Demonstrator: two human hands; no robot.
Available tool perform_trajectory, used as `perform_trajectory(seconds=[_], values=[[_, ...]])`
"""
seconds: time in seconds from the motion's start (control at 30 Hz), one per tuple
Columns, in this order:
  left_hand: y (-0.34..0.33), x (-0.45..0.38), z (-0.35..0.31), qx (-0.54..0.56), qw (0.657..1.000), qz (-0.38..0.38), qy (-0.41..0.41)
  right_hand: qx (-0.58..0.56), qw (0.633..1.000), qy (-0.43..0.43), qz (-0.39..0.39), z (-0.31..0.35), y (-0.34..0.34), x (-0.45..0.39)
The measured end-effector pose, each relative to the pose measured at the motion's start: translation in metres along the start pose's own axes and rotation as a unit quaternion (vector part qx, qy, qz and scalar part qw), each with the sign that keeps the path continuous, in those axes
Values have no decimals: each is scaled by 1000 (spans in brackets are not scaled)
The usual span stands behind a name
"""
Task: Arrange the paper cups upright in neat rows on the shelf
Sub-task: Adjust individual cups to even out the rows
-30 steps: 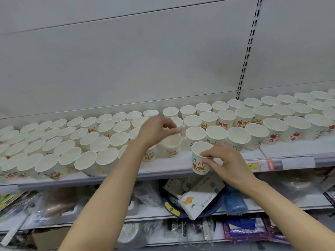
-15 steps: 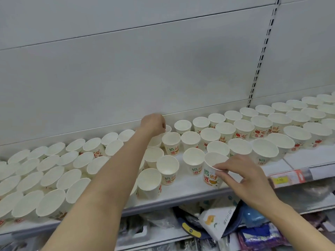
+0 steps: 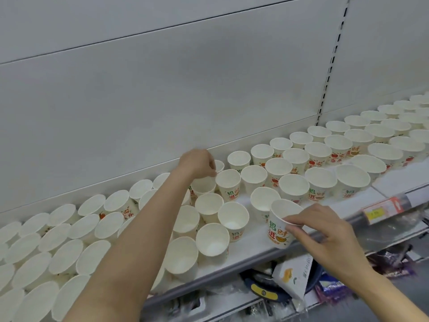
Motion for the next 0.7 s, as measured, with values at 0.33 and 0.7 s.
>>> perform_trajectory(seconds=[0.33,0.7], values=[[-10,5,-26,-56,989,-136,-5,-12,1000,8,16,-4,16,-7],[1,27,-23,166,982,-75,-38,-27,998,37,33,-15,23,-14]])
Point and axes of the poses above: each hand's wrist, its own x-axis away from the middle knuckle, its own y-axis out of the back of the hand, z = x × y, the point moved 1 cm from there along -x, towards the middle knuckle, and after that the axes turned 10 degrees about z, right-handed, at the moved point
